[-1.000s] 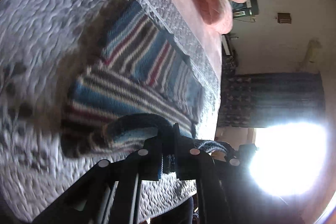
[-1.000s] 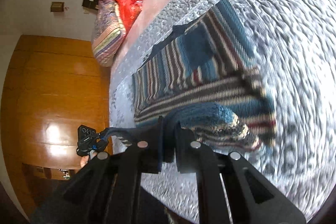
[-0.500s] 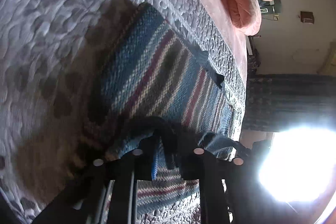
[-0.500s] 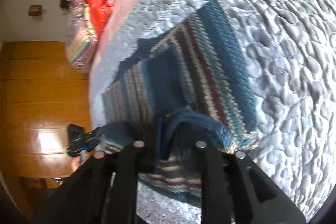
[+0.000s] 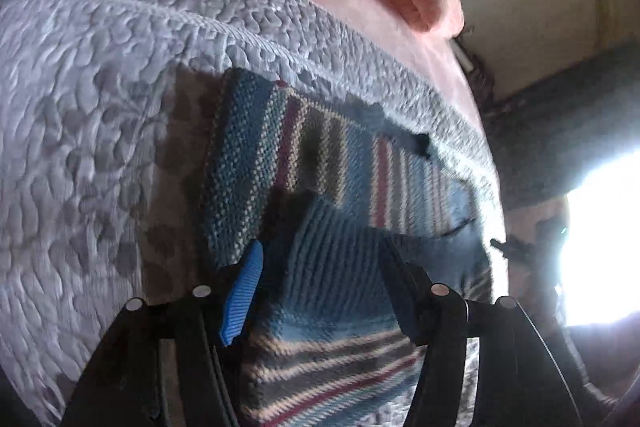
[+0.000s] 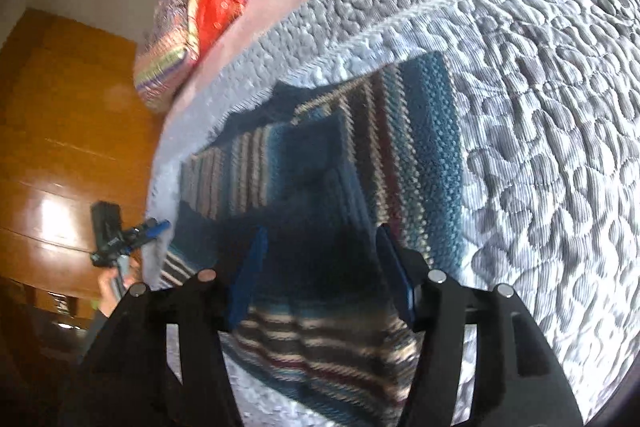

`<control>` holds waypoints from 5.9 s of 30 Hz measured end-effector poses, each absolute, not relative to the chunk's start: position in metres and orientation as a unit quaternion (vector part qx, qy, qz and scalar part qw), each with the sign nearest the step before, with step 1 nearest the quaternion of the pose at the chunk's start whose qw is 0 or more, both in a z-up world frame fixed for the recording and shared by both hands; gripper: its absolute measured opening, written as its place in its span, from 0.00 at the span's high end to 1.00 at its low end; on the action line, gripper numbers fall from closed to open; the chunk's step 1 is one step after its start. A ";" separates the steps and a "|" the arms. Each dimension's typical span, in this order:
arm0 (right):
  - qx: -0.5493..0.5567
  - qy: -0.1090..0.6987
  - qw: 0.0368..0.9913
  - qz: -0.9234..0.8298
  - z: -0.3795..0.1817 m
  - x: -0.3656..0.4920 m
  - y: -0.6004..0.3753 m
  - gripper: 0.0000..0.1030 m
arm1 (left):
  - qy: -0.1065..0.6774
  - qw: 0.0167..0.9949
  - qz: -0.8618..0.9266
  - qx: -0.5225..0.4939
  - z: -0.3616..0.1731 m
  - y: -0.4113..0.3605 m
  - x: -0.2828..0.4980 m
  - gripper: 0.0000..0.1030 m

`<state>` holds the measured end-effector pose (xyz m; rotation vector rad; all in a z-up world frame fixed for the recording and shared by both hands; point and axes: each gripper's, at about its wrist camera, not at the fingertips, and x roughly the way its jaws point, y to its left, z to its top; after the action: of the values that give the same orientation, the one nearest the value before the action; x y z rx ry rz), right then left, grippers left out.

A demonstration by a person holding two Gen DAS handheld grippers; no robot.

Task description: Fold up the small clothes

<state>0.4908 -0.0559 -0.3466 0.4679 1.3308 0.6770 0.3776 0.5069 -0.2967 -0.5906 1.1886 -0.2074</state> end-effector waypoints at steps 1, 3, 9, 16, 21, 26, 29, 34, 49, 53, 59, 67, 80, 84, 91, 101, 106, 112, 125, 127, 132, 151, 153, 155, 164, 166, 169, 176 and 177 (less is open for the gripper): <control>0.209 0.602 0.708 0.304 -0.350 0.491 -0.056 0.45 | 0.557 0.783 -0.095 -0.261 -0.299 0.505 0.381 0.42; 0.200 0.608 0.707 0.302 -0.357 0.490 -0.054 0.45 | 0.569 0.779 -0.094 -0.248 -0.306 0.502 0.386 0.42; 0.165 0.616 0.706 0.308 -0.363 0.486 -0.050 0.47 | 0.587 0.770 -0.113 -0.223 -0.313 0.492 0.392 0.44; 0.119 0.613 0.714 0.317 -0.360 0.483 -0.038 0.72 | 0.590 0.778 -0.115 -0.182 -0.316 0.478 0.390 0.81; 0.098 0.594 0.729 0.327 -0.347 0.472 -0.037 0.91 | 0.557 0.798 -0.119 -0.194 -0.303 0.483 0.379 0.91; 0.094 0.568 0.748 0.330 -0.326 0.461 -0.041 0.92 | 0.522 0.819 -0.128 -0.201 -0.280 0.485 0.370 0.92; 0.093 0.550 0.761 0.332 -0.308 0.455 -0.045 0.92 | 0.499 0.832 -0.139 -0.198 -0.258 0.484 0.366 0.92; 0.097 0.511 0.792 0.321 -0.274 0.467 -0.052 0.92 | 0.465 0.852 -0.144 -0.191 -0.223 0.487 0.381 0.92; 0.107 0.534 0.802 0.246 -0.291 0.585 -0.026 0.93 | 0.503 0.842 -0.082 -0.176 -0.247 0.504 0.512 0.93; 0.093 0.547 0.799 0.231 -0.310 0.604 -0.014 0.93 | 0.512 0.837 -0.067 -0.182 -0.260 0.510 0.529 0.96; 0.115 0.574 0.783 0.211 -0.345 0.620 -0.013 0.93 | 0.537 0.813 -0.031 -0.224 -0.298 0.537 0.543 1.00; 0.131 0.607 0.763 0.180 -0.378 0.625 -0.023 0.59 | 0.538 0.805 -0.090 -0.231 -0.304 0.515 0.529 0.99; 0.222 0.594 0.739 0.225 -0.393 0.596 -0.040 0.92 | 0.565 0.782 -0.086 -0.248 -0.351 0.495 0.523 0.93; 0.254 0.580 0.739 0.227 -0.377 0.588 -0.054 0.87 | 0.539 0.789 -0.094 -0.280 -0.323 0.500 0.510 0.83; 0.229 0.592 0.703 0.321 -0.370 0.528 -0.014 0.88 | 0.550 0.774 -0.159 -0.272 -0.327 0.481 0.447 0.81; 0.252 0.581 0.674 0.380 -0.348 0.477 0.010 0.93 | 0.519 0.778 -0.204 -0.289 -0.302 0.479 0.403 0.87; 0.200 0.634 0.646 0.375 -0.391 0.436 0.054 1.00 | 0.576 0.753 -0.209 -0.240 -0.340 0.434 0.362 0.87; 0.174 0.615 0.680 0.359 -0.361 0.416 0.040 0.82 | 0.560 0.756 -0.209 -0.268 -0.340 0.440 0.349 0.73; 0.036 0.594 0.769 0.235 -0.318 0.378 -0.023 0.65 | 0.552 0.759 -0.181 -0.295 -0.318 0.523 0.329 0.46; -0.060 0.556 0.787 0.260 -0.294 0.350 0.022 0.49 | 0.528 0.774 -0.171 -0.304 -0.296 0.544 0.331 0.29; -0.276 0.450 0.783 0.330 -0.292 0.268 0.156 0.18 | 0.548 0.765 -0.129 -0.312 -0.289 0.589 0.363 0.25; -0.424 0.329 0.766 0.355 -0.352 0.218 0.347 0.20 | 0.588 0.693 -0.193 -0.369 -0.368 0.610 0.449 0.25; -0.429 0.322 0.767 0.352 -0.357 0.221 0.354 0.20 | 0.586 0.693 -0.203 -0.369 -0.369 0.610 0.456 0.25; -0.431 0.317 0.768 0.351 -0.360 0.225 0.360 0.20 | 0.583 0.691 -0.211 -0.372 -0.370 0.605 0.464 0.25; -0.407 0.312 0.786 0.345 -0.360 0.241 0.376 0.20 | 0.592 0.679 -0.251 -0.353 -0.371 0.571 0.497 0.26; -0.401 0.312 0.788 0.346 -0.358 0.245 0.381 0.22 | 0.595 0.675 -0.251 -0.357 -0.371 0.571 0.500 0.26; -0.396 0.310 0.792 0.345 -0.356 0.251 0.389 0.26 | 0.599 0.677 -0.248 -0.348 -0.368 0.569 0.501 0.26; -0.382 0.312 0.802 0.337 -0.351 0.258 0.400 0.35 | 0.612 0.679 -0.227 -0.336 -0.373 0.565 0.509 0.54; -0.380 0.314 0.802 0.337 -0.351 0.259 0.401 0.36 | 0.614 0.678 -0.225 -0.335 -0.373 0.566 0.510 0.57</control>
<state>0.2592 0.4008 -0.3508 -0.8148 0.6722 0.7215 0.5100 0.5659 -0.3735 -0.7534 1.3786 -0.5051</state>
